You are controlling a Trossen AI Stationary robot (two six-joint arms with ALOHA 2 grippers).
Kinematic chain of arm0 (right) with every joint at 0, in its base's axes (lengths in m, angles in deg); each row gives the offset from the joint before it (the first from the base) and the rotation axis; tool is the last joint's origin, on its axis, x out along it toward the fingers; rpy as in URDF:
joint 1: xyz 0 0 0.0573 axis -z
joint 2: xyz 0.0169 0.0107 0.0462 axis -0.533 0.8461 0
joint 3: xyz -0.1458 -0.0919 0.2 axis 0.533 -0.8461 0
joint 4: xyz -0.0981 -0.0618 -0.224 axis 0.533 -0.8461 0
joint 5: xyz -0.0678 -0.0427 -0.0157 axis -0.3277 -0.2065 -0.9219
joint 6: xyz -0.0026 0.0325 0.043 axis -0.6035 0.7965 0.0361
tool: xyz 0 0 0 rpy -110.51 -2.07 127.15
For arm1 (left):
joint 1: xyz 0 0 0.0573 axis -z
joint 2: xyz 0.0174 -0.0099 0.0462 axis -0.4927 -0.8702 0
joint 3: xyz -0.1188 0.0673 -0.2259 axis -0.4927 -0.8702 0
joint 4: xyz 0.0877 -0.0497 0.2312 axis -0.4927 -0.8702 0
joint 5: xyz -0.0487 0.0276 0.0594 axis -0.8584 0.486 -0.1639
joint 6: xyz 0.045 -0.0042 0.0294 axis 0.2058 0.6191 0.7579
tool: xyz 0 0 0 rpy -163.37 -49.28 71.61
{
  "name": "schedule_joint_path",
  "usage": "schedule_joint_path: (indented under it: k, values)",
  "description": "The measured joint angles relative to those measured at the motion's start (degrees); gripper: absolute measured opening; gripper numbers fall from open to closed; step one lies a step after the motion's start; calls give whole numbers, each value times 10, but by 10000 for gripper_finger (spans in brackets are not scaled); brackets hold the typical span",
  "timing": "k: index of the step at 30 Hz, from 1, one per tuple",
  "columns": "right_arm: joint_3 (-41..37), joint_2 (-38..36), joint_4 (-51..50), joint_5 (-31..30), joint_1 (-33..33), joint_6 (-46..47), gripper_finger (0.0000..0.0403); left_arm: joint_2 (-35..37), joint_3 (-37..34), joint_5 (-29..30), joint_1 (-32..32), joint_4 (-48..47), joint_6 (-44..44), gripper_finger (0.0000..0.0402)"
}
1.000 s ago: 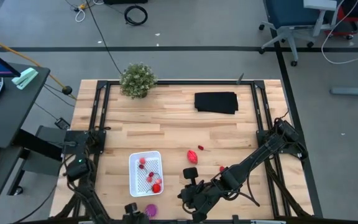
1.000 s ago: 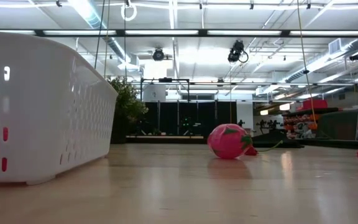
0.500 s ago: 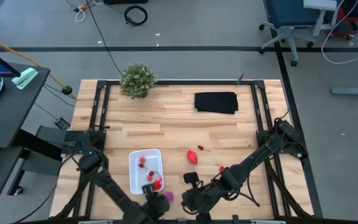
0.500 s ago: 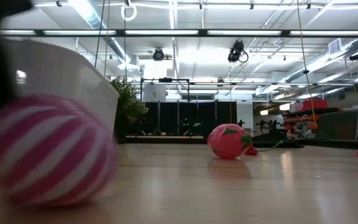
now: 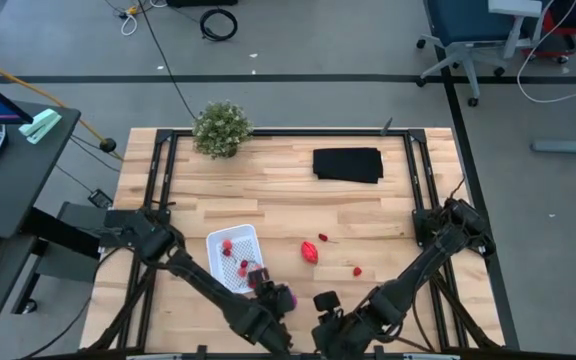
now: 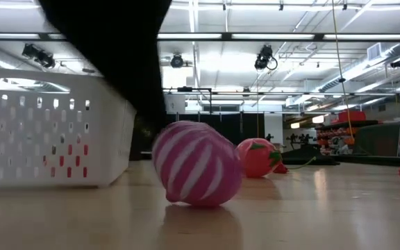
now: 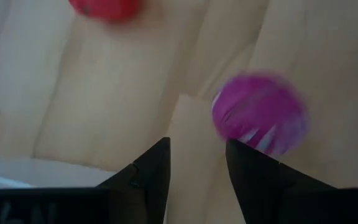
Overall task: Pick and placing Produce into tupperware
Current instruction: Put the onion into the white bin
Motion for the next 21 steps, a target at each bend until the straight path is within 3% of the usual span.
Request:
schedule_joint_path:
  k: [9, 14, 21]
  values:
    - [-3, 34, 20, -164, 20, 35, 240, 108, 67, 4, -1, -98, 39, 162]
    - [-3, 83, 29, -154, 46, 96, 271, 190, 74, 12, -7, -183, 15, 162]
    - [-4, 118, 34, -151, 69, 85, 299, 272, 74, 20, 2, -204, 19, 162]
